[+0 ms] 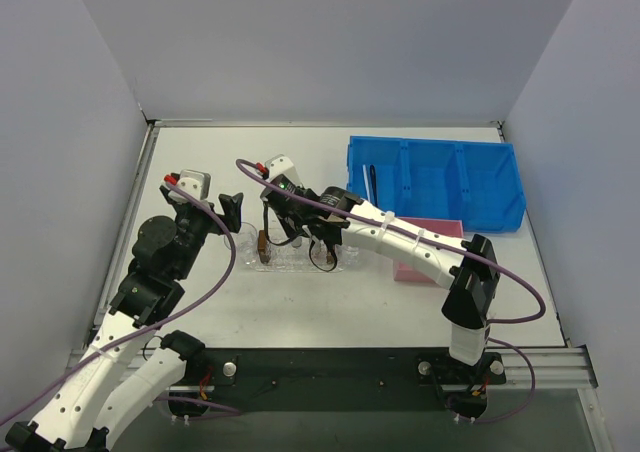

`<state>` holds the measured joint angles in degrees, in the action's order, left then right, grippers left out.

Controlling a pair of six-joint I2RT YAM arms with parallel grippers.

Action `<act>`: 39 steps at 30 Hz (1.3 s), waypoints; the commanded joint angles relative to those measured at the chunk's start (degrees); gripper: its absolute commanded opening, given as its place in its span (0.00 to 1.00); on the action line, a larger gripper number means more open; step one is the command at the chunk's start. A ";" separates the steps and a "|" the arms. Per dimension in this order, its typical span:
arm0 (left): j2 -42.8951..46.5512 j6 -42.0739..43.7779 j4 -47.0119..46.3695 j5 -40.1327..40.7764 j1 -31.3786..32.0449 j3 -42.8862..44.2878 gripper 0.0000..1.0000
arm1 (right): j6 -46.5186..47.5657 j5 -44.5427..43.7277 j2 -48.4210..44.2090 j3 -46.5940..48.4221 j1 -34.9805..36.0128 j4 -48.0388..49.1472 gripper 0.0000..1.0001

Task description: Prepare toiletry sets of a toothbrush and toothpaste on the tray

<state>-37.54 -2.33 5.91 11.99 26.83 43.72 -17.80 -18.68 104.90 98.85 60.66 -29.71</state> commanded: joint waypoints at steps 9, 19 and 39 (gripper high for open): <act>-0.25 -0.05 -0.90 -0.03 -0.29 0.22 0.86 | -0.83 0.04 0.30 -1.11 -0.46 1.59 0.00; -0.25 -0.05 -0.90 -0.12 -0.29 0.31 0.86 | -1.18 -0.31 -0.93 -1.90 -0.46 0.89 0.00; 0.10 -0.13 -0.90 -0.12 -0.37 0.22 0.86 | -2.15 -1.01 1.88 -2.17 -0.81 1.50 0.00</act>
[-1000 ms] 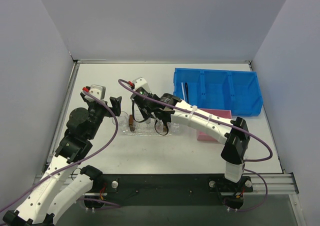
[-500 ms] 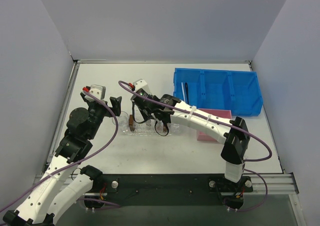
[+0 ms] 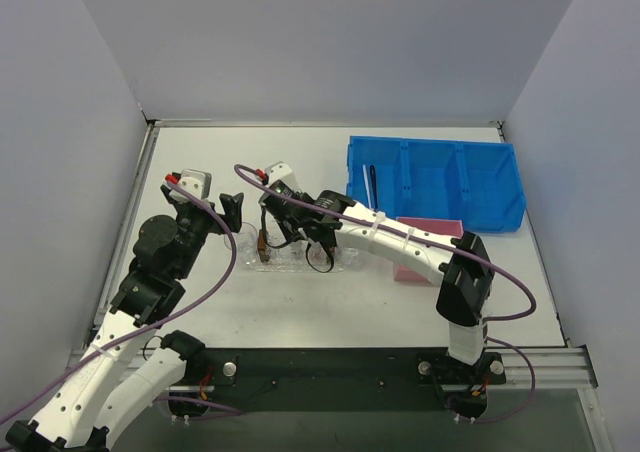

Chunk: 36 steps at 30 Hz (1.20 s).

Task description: Prepare toiletry sets of a toothbrush and toothpaste on the tray

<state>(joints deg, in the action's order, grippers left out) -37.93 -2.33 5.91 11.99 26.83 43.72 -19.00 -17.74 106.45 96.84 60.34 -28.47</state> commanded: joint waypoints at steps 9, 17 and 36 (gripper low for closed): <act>0.49 -0.13 -0.90 -0.21 -0.29 0.22 0.86 | -1.65 -0.99 0.86 -0.33 -1.01 0.26 0.00; 0.49 -0.13 -0.99 -0.21 -0.37 0.22 0.86 | -1.91 -0.19 1.12 -0.07 -1.36 0.26 0.00; 0.40 0.04 -0.99 0.05 -0.37 0.13 0.86 | -2.09 2.00 -0.54 0.63 -1.54 0.69 0.32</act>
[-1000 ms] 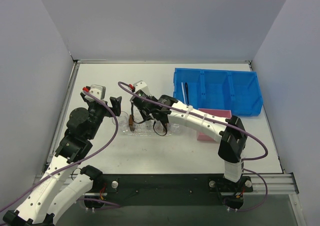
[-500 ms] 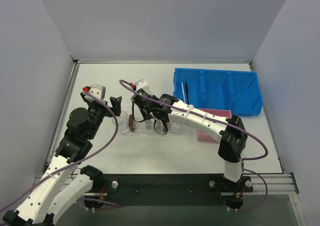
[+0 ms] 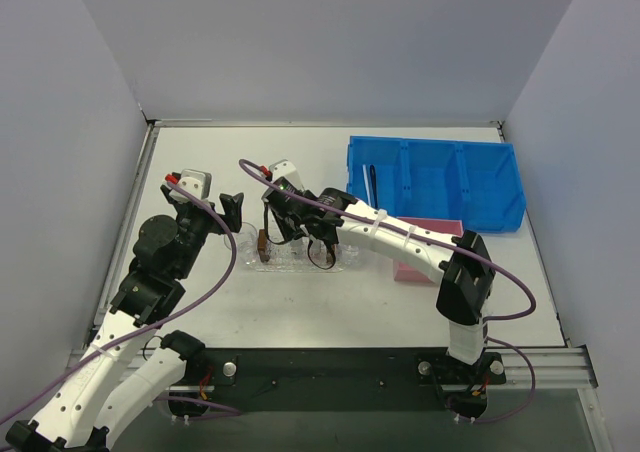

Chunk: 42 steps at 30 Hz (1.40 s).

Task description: Prepare toiletry sets of a toothbrush and toothpaste on the tray

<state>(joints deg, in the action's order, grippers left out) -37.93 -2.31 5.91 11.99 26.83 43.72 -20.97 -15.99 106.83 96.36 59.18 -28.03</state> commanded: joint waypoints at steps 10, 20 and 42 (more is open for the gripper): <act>1.81 -0.50 -0.73 5.40 -0.46 -0.04 0.86 | 0.14 3.15 -6.44 -1.51 -0.29 3.15 0.47; 3.04 -0.60 -1.52 10.69 -0.90 -1.01 0.86 | 1.37 5.62 -15.15 -5.03 -1.52 3.51 0.50; -6.80 5.03 -2.75 14.56 -2.31 -2.33 0.86 | 12.00 13.44 1.79 6.91 -35.97 -3.52 0.23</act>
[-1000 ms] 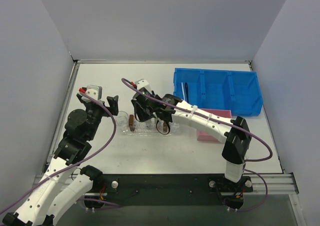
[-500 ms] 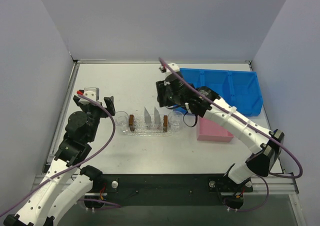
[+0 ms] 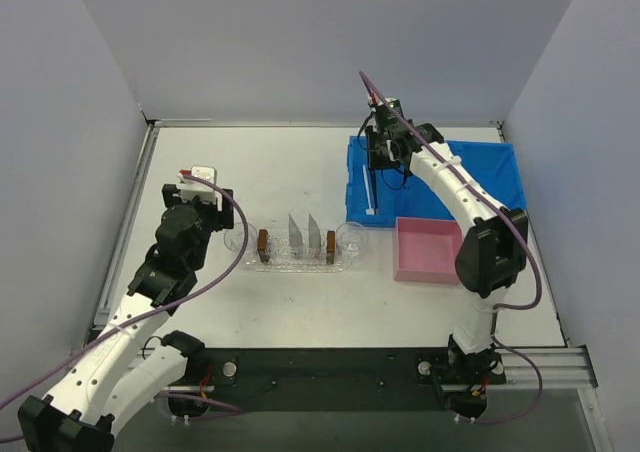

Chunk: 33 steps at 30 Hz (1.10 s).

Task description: Prepare toiletry sets of a toothbrush and toothpaste on the tray

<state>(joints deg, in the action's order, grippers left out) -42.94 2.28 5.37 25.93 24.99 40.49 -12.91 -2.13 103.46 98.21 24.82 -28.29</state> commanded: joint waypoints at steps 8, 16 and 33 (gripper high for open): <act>-5.13 0.44 -2.38 -1.67 -0.82 1.26 0.86 | 5.00 3.53 17.12 11.29 -5.65 -3.17 0.18; -6.89 0.44 -2.55 -3.08 -1.26 1.43 0.86 | 5.26 4.68 24.59 13.93 -6.63 -3.08 0.17; -8.57 0.44 -2.47 -4.40 -1.44 1.70 0.86 | 3.42 2.31 29.96 13.15 -5.84 -1.33 0.17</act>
<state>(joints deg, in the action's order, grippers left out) -51.40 2.26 5.39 22.11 23.90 40.49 -8.84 1.69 132.86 110.59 18.39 -29.58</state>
